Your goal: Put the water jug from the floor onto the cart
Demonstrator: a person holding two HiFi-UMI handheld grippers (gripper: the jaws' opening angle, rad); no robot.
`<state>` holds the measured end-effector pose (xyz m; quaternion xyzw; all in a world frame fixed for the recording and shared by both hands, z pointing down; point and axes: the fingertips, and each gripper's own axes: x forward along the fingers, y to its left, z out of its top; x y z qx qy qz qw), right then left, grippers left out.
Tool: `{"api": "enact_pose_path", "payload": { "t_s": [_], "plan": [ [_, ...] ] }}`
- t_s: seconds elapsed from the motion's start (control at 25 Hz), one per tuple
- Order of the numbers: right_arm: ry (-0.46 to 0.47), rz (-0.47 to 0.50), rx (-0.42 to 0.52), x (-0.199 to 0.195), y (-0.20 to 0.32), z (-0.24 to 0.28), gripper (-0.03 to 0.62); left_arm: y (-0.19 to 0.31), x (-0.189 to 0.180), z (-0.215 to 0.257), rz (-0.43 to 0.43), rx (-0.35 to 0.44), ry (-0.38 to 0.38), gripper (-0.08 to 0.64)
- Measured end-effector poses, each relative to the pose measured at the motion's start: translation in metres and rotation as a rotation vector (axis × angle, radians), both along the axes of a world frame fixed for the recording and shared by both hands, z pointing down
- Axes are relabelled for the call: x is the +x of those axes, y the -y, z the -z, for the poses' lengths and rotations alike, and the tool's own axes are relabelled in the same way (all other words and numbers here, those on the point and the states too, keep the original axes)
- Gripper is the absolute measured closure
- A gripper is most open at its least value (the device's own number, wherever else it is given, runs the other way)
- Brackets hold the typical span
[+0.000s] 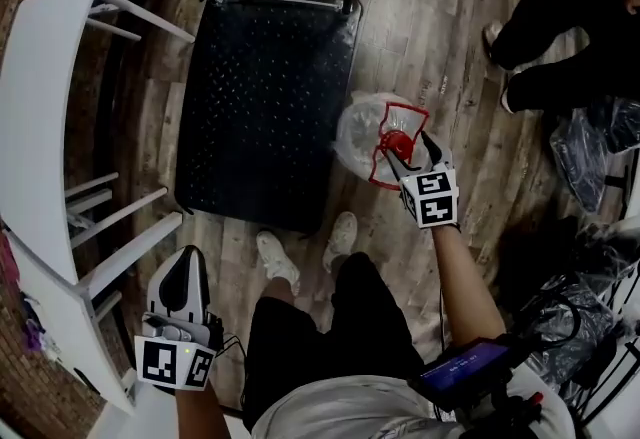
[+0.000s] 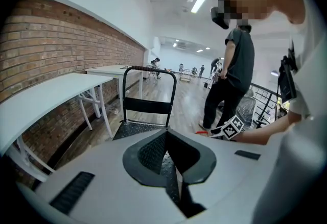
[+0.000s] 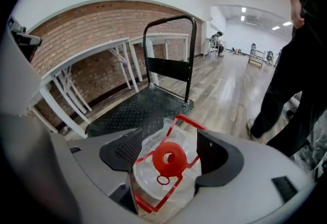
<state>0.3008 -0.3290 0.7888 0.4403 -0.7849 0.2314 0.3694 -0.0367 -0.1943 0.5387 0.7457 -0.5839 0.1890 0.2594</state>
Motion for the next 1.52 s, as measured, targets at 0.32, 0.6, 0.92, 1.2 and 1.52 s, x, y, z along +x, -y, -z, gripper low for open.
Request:
{"api": "enact_pose_path", "payload": {
  "t_s": [0.32, 0.6, 0.92, 1.2, 1.52],
  "plan": [
    [-0.054, 0.046, -0.06, 0.005, 0.001, -0.061, 0.255, -0.008, -0.003, -0.03, 0.037, -0.056, 0.024, 0.56],
    [-0.083, 0.062, -0.092, 0.001, -0.007, -0.079, 0.256, -0.013, 0.002, -0.041, 0.04, -0.083, 0.023, 0.558],
    [-0.103, 0.055, -0.074, 0.003, -0.009, -0.078, 0.279, -0.012, 0.003, -0.037, 0.038, -0.089, 0.002, 0.558],
    [-0.117, 0.008, -0.058, 0.01, -0.027, -0.04, 0.279, -0.011, -0.008, -0.02, 0.038, -0.059, -0.013, 0.558],
    [-0.114, -0.045, -0.001, 0.009, -0.04, 0.07, 0.279, -0.007, -0.021, 0.024, 0.005, 0.039, -0.018, 0.558]
  ]
}}
